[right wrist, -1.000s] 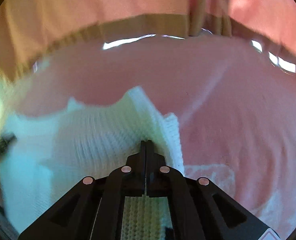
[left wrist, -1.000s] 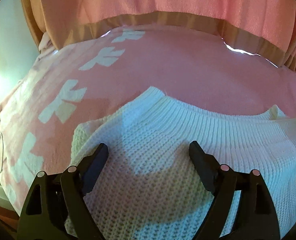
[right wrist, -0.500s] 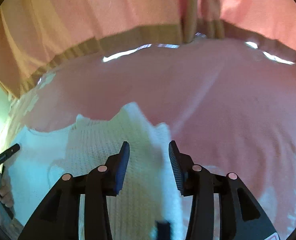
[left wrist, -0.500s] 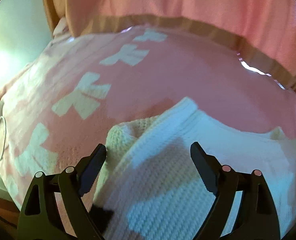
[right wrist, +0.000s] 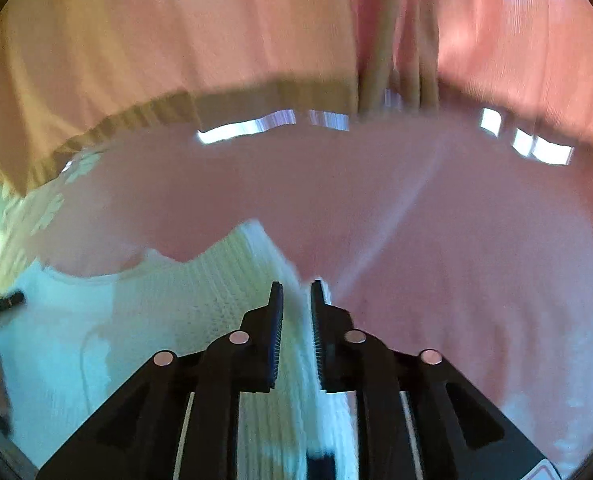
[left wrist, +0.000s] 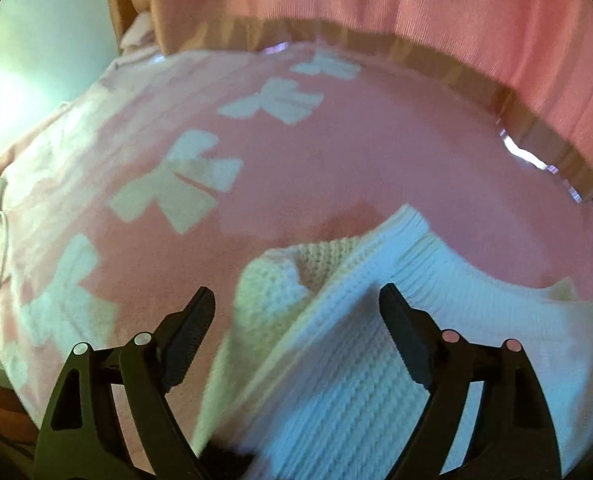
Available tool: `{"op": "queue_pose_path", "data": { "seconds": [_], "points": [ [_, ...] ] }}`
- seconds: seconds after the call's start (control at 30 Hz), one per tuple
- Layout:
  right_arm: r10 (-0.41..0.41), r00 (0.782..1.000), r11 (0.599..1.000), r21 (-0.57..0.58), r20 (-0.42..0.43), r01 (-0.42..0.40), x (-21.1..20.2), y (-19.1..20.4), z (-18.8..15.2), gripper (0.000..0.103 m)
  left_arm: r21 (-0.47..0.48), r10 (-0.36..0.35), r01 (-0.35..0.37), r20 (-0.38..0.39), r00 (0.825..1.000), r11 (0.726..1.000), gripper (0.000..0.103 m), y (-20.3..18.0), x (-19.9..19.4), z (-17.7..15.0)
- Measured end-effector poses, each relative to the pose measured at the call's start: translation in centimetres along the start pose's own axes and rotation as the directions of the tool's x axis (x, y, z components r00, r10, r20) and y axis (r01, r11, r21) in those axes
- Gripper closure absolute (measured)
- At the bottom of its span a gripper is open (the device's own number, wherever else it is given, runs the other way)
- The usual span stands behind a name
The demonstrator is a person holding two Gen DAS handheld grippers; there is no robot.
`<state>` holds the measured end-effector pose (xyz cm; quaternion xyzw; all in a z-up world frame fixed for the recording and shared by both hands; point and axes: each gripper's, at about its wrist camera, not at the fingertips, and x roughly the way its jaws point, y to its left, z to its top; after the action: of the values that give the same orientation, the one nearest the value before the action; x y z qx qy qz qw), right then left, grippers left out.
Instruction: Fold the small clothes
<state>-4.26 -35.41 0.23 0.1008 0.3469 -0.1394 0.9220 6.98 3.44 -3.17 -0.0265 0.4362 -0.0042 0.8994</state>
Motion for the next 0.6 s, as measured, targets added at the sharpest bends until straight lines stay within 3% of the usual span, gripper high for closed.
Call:
{"op": "queue_pose_path", "data": {
  "seconds": [0.07,0.2,0.3,0.33,0.37,0.47,0.6],
  "points": [
    [0.065,0.996,0.996,-0.066,0.060,-0.061,-4.1,1.8,-1.4,0.086,0.016,-0.038,0.037,0.054,0.998,0.999,0.021,0.6,-2.7,-0.5],
    [0.175,0.984,0.971,-0.169,0.019,-0.170,-6.9,5.5,-6.0,0.086,0.055,-0.014,0.009,0.091,0.996,0.998,0.019,2.2,-5.0,-2.8],
    [0.093,0.991,0.975,-0.194,-0.099,-0.111,-5.4,6.9,-10.6,0.087,0.038,0.057,-0.058,0.038,0.998,0.998,0.018,4.0,-2.9,-3.9],
    [0.057,0.989,0.980,-0.179,-0.136,-0.081,-4.5,6.7,-11.6,0.087,0.025,0.062,-0.063,0.019,0.998,0.998,0.015,4.7,-2.1,-4.2],
    [0.061,0.991,0.983,-0.162,-0.122,-0.081,-4.4,6.5,-12.2,0.087,0.004,0.039,-0.039,0.007,0.999,0.999,0.013,5.4,-1.6,-4.5],
    [0.021,0.995,0.979,-0.199,-0.093,-0.039,-5.2,7.5,-11.8,0.088,-0.037,0.000,0.001,0.019,1.000,0.999,0.011,6.4,-1.7,-4.6],
    [0.121,0.992,0.981,-0.150,-0.021,-0.122,-7.7,8.0,-10.4,0.087,-0.067,-0.045,0.049,0.063,0.997,0.997,0.013,6.5,-5.6,-4.4]
  ]
}}
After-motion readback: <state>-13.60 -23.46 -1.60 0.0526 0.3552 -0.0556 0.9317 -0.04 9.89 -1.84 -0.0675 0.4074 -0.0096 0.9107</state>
